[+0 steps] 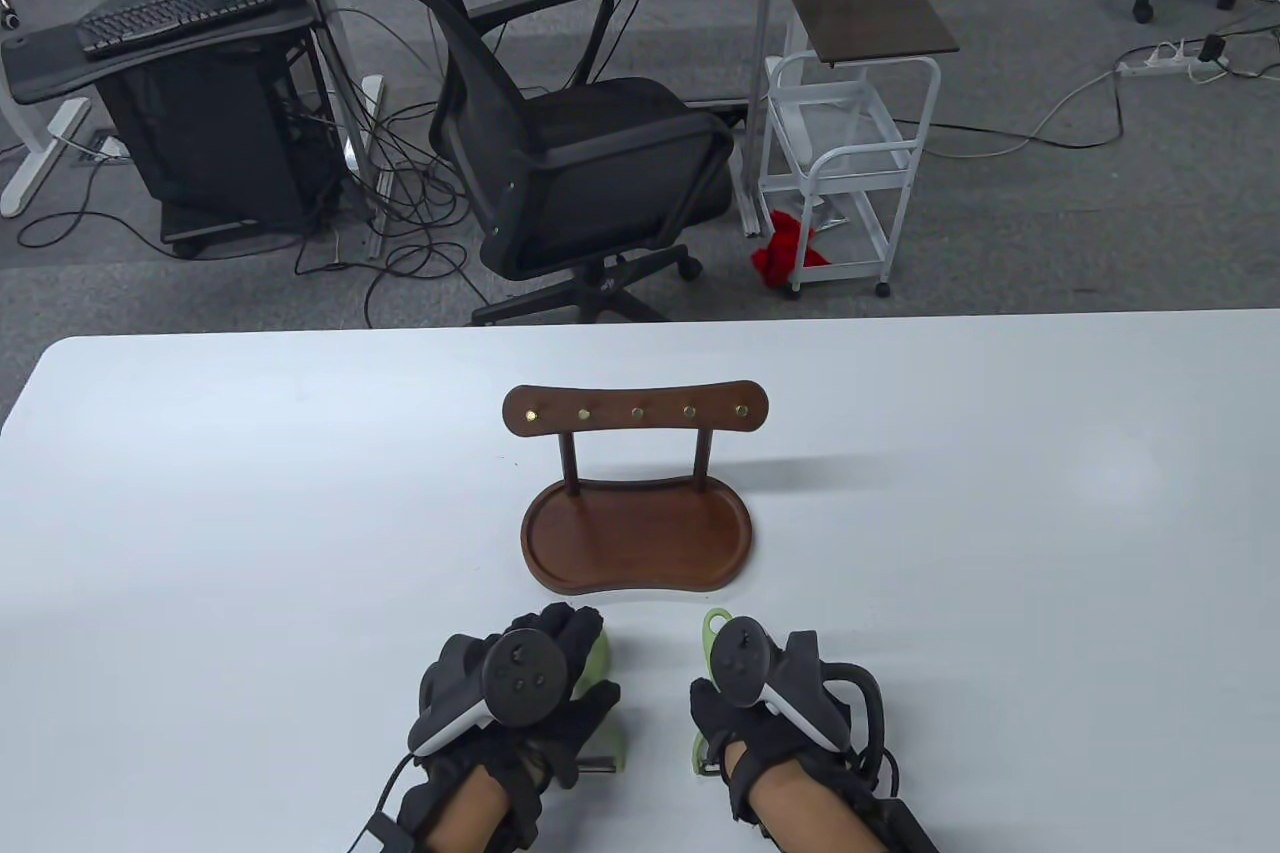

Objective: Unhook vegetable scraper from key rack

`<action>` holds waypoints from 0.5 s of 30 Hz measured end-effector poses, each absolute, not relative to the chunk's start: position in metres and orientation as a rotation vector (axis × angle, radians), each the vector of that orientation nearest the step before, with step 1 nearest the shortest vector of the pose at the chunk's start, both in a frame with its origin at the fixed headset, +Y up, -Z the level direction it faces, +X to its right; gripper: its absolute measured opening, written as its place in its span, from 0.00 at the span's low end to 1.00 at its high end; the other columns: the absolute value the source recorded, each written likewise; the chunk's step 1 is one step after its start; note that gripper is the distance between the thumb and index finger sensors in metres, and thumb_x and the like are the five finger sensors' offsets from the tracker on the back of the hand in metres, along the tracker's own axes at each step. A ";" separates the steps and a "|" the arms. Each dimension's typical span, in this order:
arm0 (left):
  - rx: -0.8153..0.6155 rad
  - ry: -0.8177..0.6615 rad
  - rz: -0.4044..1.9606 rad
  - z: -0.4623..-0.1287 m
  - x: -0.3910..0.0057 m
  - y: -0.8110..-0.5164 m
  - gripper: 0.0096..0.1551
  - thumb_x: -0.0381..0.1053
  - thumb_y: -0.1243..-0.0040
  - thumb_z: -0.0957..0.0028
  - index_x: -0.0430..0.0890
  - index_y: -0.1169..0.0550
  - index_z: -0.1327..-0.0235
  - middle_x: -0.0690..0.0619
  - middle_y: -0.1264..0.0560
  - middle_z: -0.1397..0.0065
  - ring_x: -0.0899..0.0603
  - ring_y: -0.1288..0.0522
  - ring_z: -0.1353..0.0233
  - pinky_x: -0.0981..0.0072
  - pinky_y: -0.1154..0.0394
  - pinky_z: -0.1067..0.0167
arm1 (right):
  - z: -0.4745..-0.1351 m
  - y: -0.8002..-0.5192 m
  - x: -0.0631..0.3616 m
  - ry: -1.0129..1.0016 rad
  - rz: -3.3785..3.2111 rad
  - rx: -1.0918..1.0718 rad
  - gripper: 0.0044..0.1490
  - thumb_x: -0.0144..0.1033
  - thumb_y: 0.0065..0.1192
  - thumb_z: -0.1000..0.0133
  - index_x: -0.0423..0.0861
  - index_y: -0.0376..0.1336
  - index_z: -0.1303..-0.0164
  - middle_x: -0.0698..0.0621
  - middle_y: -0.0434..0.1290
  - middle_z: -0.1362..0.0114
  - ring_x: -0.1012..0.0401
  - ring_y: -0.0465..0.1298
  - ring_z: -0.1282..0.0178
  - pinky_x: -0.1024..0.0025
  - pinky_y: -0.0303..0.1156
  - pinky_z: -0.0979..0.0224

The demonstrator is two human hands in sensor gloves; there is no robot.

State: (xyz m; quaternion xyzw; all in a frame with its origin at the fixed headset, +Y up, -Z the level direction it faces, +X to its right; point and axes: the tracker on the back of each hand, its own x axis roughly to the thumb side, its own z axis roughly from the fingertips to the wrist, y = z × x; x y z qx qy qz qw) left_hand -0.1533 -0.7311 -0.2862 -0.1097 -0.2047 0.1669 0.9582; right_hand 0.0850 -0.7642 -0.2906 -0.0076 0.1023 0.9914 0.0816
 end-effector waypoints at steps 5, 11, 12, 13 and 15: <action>-0.222 -0.414 0.339 -0.286 -0.154 -0.731 0.44 0.63 0.47 0.41 0.47 0.47 0.18 0.38 0.51 0.18 0.25 0.47 0.20 0.23 0.51 0.32 | -0.291 -0.764 0.085 0.250 2.972 -0.029 0.37 0.62 0.58 0.48 0.38 0.71 0.54 0.43 0.80 0.61 0.57 0.78 0.77 0.71 0.76 0.80; -0.223 -0.417 0.338 -0.286 -0.153 -0.731 0.44 0.63 0.47 0.41 0.47 0.47 0.18 0.38 0.51 0.18 0.25 0.48 0.20 0.23 0.51 0.32 | -0.294 -0.766 0.087 0.237 2.986 -0.060 0.38 0.62 0.60 0.49 0.37 0.69 0.52 0.42 0.79 0.59 0.58 0.78 0.77 0.72 0.76 0.80; -0.222 -0.417 0.338 -0.287 -0.153 -0.731 0.44 0.63 0.47 0.41 0.47 0.47 0.18 0.38 0.51 0.18 0.25 0.48 0.20 0.23 0.51 0.32 | -0.294 -0.766 0.086 0.235 2.986 -0.056 0.38 0.62 0.59 0.49 0.37 0.69 0.52 0.42 0.79 0.59 0.58 0.78 0.77 0.72 0.76 0.80; -0.223 -0.417 0.339 -0.287 -0.153 -0.731 0.44 0.63 0.47 0.41 0.47 0.47 0.18 0.38 0.51 0.18 0.25 0.48 0.20 0.23 0.51 0.32 | -0.294 -0.766 0.086 0.236 2.987 -0.058 0.37 0.61 0.60 0.49 0.37 0.69 0.52 0.42 0.79 0.59 0.58 0.78 0.77 0.72 0.76 0.80; -0.226 -0.417 0.337 -0.287 -0.153 -0.732 0.44 0.63 0.47 0.41 0.47 0.47 0.18 0.38 0.51 0.18 0.25 0.48 0.20 0.23 0.51 0.32 | -0.294 -0.766 0.086 0.239 2.990 -0.059 0.37 0.61 0.60 0.49 0.38 0.68 0.52 0.42 0.78 0.59 0.58 0.78 0.77 0.72 0.76 0.80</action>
